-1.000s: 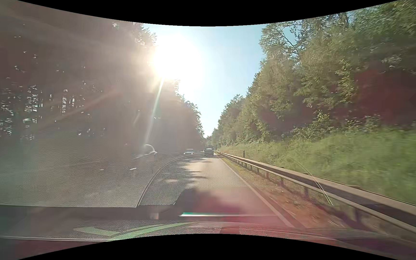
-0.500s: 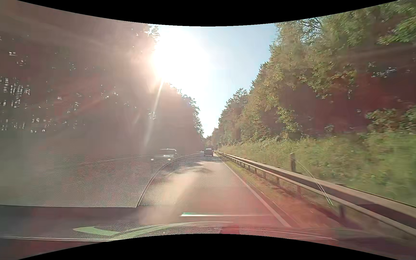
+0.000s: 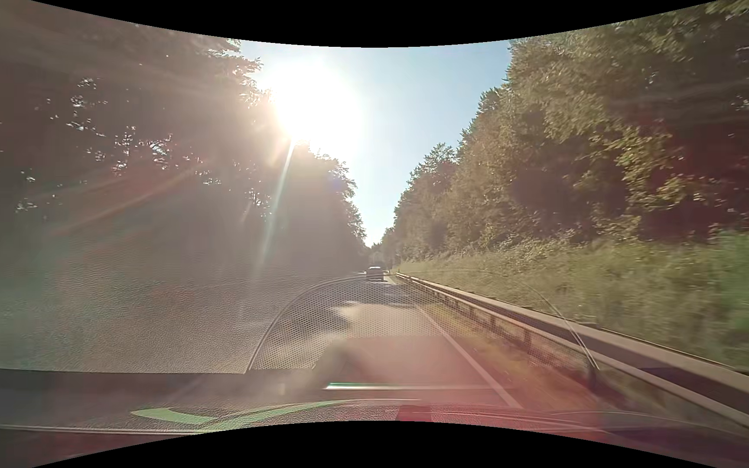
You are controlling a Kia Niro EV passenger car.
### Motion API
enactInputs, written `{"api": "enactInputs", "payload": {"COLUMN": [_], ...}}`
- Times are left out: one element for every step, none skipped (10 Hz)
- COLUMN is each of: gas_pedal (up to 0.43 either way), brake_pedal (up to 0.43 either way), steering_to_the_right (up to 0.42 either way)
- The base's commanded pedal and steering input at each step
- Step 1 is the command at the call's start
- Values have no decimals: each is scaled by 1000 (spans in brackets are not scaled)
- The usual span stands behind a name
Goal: Follow the waypoints while adhering to traffic rules and regulations
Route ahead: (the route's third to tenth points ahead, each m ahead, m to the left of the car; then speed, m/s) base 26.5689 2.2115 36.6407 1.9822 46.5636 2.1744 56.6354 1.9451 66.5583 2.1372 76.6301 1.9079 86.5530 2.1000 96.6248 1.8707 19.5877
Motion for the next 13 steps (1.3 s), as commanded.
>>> {"api": "enactInputs", "payload": {"gas_pedal": [287, 280, 268, 260, 248, 248, 240, 240, 240, 240, 240, 240, 240], "brake_pedal": [0, 0, 0, 0, 0, 0, 0, 0, 0, 0, 0, 0, 0], "steering_to_the_right": [-2, -2, -1, -1, -1, -1, -1, -1, -1, -2, -1, -2, -1]}}
